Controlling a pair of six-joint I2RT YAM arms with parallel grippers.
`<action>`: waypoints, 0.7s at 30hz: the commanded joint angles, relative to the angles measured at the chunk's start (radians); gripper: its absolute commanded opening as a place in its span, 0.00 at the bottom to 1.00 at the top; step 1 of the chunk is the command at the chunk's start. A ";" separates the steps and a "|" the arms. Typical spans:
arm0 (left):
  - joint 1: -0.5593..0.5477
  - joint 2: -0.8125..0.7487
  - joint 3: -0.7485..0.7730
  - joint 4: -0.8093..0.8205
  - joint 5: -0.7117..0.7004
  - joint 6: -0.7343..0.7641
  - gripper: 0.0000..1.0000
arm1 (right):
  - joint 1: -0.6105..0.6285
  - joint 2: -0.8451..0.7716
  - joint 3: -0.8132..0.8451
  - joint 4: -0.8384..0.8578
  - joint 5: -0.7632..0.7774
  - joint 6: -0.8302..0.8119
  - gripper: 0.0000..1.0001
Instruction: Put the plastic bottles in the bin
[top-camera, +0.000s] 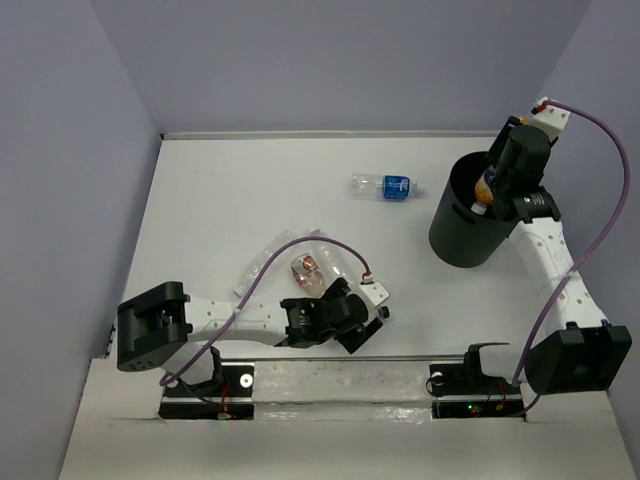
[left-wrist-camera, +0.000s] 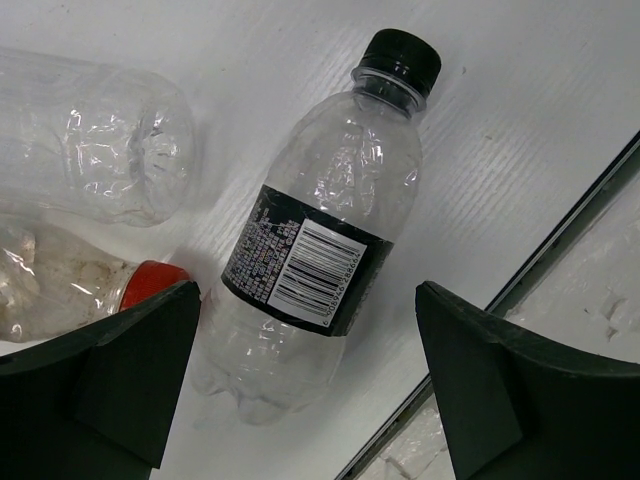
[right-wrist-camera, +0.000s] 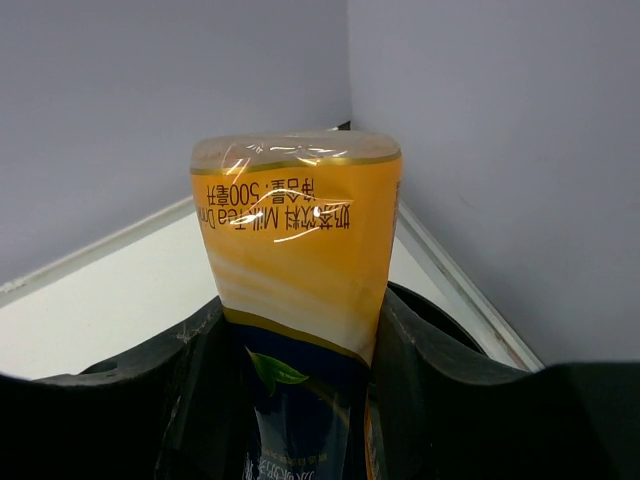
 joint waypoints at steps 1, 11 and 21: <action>-0.009 0.027 0.040 0.028 -0.028 0.031 0.99 | -0.018 -0.040 -0.027 0.180 0.043 0.004 0.52; -0.023 0.106 0.082 -0.003 -0.054 0.028 0.90 | -0.018 -0.205 -0.072 0.016 -0.110 0.126 0.89; -0.045 0.103 0.109 -0.024 -0.072 -0.004 0.58 | -0.018 -0.439 -0.210 -0.167 -0.553 0.264 0.90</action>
